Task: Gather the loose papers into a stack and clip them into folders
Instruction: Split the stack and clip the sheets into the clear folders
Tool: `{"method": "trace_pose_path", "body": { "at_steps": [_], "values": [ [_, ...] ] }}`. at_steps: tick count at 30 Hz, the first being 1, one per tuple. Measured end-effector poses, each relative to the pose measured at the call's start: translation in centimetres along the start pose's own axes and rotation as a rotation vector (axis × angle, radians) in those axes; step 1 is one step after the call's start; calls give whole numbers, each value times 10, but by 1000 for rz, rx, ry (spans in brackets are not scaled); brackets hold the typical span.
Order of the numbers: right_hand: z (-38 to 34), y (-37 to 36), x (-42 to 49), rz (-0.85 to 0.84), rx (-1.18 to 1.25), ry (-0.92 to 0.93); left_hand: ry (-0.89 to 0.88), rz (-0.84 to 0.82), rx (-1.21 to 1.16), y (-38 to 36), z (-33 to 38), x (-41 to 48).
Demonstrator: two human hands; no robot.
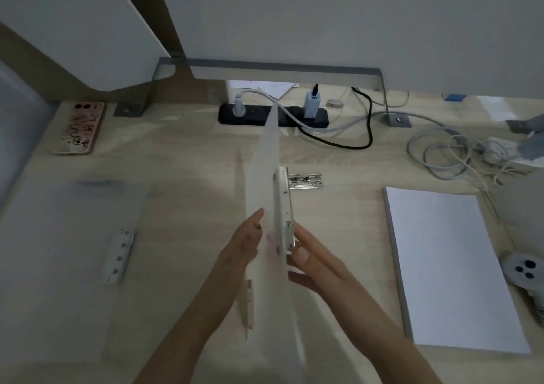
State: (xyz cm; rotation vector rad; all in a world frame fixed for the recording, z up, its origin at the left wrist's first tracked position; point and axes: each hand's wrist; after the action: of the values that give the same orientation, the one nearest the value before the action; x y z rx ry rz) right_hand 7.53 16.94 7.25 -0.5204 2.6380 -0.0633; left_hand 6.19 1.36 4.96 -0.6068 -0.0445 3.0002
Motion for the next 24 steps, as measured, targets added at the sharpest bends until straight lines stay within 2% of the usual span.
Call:
{"method": "trace_pose_path", "body": {
  "at_steps": [3,6,10,14,16,20,24],
  "values": [
    [4,-31,16,-134,-67,-8,-213,28,-117,27,27,-9],
    [22,-53,38,-218,-239,-61,-276,117,23,60,32,-28],
    [55,-53,67,-185,-552,-125,-178,336,31,107,6,-38],
    [86,-32,91,-12,-1065,-182,-76,475,94,145,-19,-39],
    [98,-24,92,30,-1243,-226,-21,559,151,163,-38,-35],
    [110,-20,87,12,-1362,-285,162,559,157,192,-81,-28],
    [109,-23,87,25,-1376,-285,281,537,-1,198,-107,-29]
  ]
}}
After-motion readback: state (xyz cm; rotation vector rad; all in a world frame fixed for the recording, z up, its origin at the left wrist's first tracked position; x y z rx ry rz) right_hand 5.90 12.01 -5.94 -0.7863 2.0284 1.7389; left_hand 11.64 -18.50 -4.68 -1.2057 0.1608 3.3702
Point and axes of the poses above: each hand's wrist, its own x-axis towards the middle knuckle, its own y-axis out of the back of the hand, z = x × y, and after that the axes turned 3 degrees about x, right-handed
